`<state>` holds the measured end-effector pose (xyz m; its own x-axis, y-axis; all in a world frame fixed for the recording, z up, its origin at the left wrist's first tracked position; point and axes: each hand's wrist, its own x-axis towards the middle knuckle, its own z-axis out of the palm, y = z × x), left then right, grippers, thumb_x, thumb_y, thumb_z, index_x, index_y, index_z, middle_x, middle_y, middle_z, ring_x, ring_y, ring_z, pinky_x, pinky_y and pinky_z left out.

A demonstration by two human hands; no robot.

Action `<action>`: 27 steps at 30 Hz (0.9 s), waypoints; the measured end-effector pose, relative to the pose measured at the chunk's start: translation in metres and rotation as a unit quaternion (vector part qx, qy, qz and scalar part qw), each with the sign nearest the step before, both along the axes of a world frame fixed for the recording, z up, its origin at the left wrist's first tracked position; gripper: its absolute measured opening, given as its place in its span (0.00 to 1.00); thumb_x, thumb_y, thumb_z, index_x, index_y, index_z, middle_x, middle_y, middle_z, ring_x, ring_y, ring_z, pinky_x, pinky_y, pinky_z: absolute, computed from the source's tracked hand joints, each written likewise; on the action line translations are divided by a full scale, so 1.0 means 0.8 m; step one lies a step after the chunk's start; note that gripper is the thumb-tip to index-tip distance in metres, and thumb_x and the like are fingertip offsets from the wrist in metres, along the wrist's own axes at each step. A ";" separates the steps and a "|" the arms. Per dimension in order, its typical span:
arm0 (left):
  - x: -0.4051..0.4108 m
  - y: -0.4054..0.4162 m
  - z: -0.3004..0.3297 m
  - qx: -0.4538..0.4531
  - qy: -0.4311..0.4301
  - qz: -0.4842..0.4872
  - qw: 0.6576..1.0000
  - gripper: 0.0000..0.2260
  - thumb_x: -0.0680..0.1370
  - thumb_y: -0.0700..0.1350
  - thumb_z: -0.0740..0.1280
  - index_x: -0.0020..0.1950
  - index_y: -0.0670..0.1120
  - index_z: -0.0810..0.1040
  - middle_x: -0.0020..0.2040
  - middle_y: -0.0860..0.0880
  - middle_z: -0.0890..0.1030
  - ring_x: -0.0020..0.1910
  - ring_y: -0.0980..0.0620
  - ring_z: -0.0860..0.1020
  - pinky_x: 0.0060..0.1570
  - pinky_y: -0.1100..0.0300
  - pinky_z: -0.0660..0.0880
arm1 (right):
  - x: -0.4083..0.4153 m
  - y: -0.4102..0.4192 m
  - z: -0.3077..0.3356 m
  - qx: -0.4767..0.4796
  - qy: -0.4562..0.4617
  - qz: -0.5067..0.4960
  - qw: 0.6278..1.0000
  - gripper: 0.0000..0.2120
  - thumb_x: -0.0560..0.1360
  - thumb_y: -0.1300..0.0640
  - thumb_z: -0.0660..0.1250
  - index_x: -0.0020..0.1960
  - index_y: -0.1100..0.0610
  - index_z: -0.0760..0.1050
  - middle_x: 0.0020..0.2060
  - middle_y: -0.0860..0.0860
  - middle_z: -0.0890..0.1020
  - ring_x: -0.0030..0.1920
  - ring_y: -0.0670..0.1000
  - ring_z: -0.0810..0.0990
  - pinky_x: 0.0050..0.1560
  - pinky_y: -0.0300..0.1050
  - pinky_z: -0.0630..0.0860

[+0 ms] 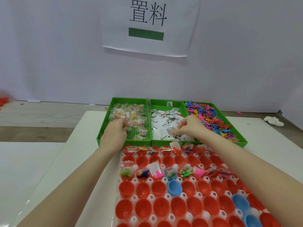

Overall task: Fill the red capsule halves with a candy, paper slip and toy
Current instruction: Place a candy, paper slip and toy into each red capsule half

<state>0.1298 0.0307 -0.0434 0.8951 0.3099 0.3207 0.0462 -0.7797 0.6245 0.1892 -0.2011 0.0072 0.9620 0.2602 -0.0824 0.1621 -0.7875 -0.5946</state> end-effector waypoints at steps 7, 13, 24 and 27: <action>0.000 0.001 0.000 0.001 0.006 0.004 1.000 0.04 0.79 0.38 0.61 0.50 0.41 0.75 0.50 0.47 0.77 0.46 0.52 0.71 0.45 0.57 0.68 | -0.007 -0.008 0.013 0.092 -0.062 -0.018 0.994 0.14 0.74 0.61 0.65 0.37 0.73 0.74 0.25 0.53 0.63 0.24 0.46 0.60 0.34 0.27 0.66; 0.000 0.000 0.000 -0.002 0.010 0.005 1.000 0.04 0.79 0.39 0.61 0.51 0.41 0.75 0.51 0.46 0.78 0.47 0.52 0.71 0.46 0.56 0.70 | -0.014 -0.017 0.017 0.068 -0.125 -0.030 0.989 0.12 0.66 0.48 0.75 0.32 0.56 0.81 0.21 0.44 0.74 0.26 0.41 0.72 0.37 0.42 0.72; -0.002 -0.002 0.004 0.002 0.013 0.010 1.000 0.04 0.79 0.39 0.61 0.49 0.41 0.75 0.51 0.45 0.78 0.47 0.49 0.72 0.47 0.53 0.71 | -0.022 -0.016 0.013 -0.068 -0.193 -0.024 0.978 0.24 0.75 0.54 0.60 0.23 0.53 0.58 0.19 0.47 0.59 0.27 0.51 0.67 0.32 0.41 0.68; -0.002 -0.002 0.003 0.003 0.011 0.011 1.000 0.05 0.79 0.39 0.61 0.50 0.40 0.75 0.51 0.45 0.78 0.47 0.50 0.72 0.46 0.54 0.70 | -0.024 -0.018 0.011 -0.073 -0.206 -0.028 0.976 0.22 0.74 0.55 0.63 0.22 0.55 0.64 0.19 0.48 0.62 0.25 0.51 0.65 0.35 0.42 0.72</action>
<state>0.1282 0.0291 -0.0410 0.8952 0.3273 0.3024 0.0767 -0.7817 0.6190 0.1703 -0.2155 0.0163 0.9338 0.2214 0.2811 0.3182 -0.8730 -0.3697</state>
